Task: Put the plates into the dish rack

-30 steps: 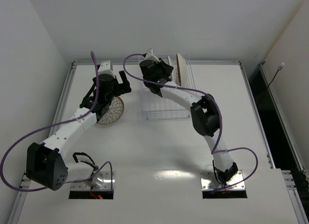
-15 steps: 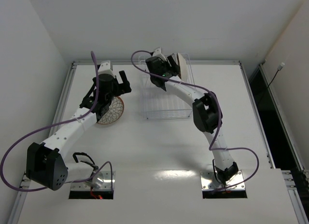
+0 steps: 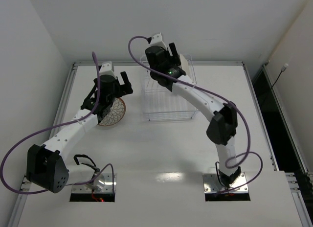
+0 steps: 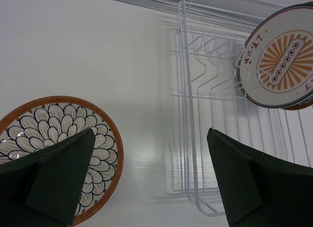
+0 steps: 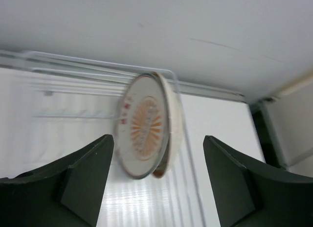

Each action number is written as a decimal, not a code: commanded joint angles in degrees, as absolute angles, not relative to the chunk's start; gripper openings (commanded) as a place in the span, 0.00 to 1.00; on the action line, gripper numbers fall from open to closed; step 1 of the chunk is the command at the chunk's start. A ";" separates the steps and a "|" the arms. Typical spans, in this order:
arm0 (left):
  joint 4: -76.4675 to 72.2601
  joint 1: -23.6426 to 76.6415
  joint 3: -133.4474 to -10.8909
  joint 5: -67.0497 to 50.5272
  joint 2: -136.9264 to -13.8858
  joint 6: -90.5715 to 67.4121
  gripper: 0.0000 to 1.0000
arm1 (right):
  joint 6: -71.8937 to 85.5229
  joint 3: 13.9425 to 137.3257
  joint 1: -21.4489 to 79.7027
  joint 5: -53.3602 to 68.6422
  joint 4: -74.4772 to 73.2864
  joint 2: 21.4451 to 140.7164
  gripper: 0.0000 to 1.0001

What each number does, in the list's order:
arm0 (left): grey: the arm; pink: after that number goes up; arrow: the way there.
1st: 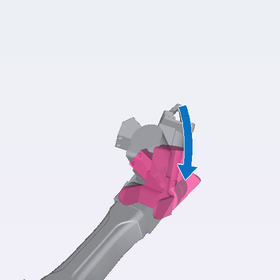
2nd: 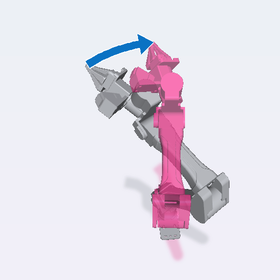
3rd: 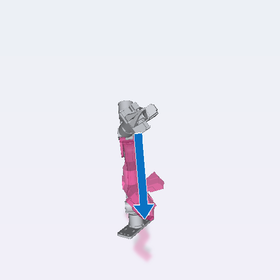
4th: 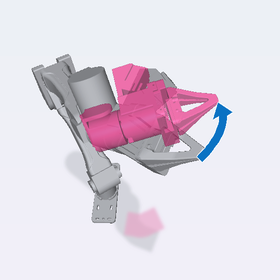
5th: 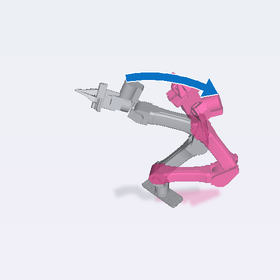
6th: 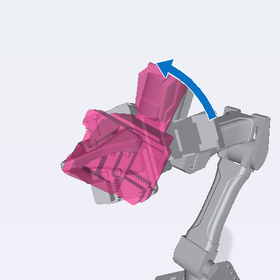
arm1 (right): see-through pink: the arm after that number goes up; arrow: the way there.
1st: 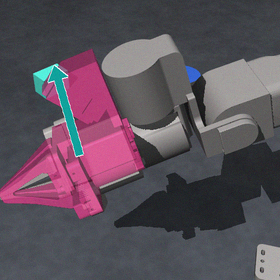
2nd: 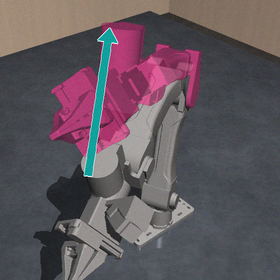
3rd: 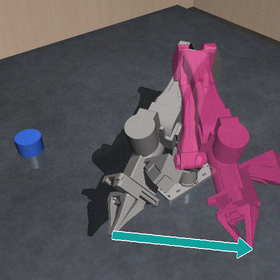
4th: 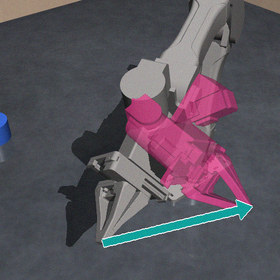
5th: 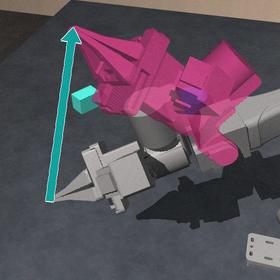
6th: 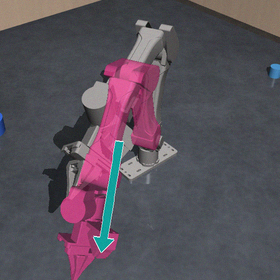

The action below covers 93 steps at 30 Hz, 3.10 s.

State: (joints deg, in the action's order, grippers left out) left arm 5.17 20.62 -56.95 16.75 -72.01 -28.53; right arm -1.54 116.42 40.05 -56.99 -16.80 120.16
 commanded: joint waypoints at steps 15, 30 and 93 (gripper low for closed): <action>7.47 21.01 -55.12 50.83 -61.62 -33.57 1.00 | 31.81 84.37 48.16 6.94 -7.21 106.16 0.63; 1.05 21.01 -49.57 61.08 -51.24 -29.89 1.00 | 37.18 108.01 48.08 14.68 -14.24 127.88 0.64; 35.77 23.12 -69.08 28.13 -109.51 -13.01 0.52 | 31.90 34.54 47.55 -49.04 -31.46 38.50 0.86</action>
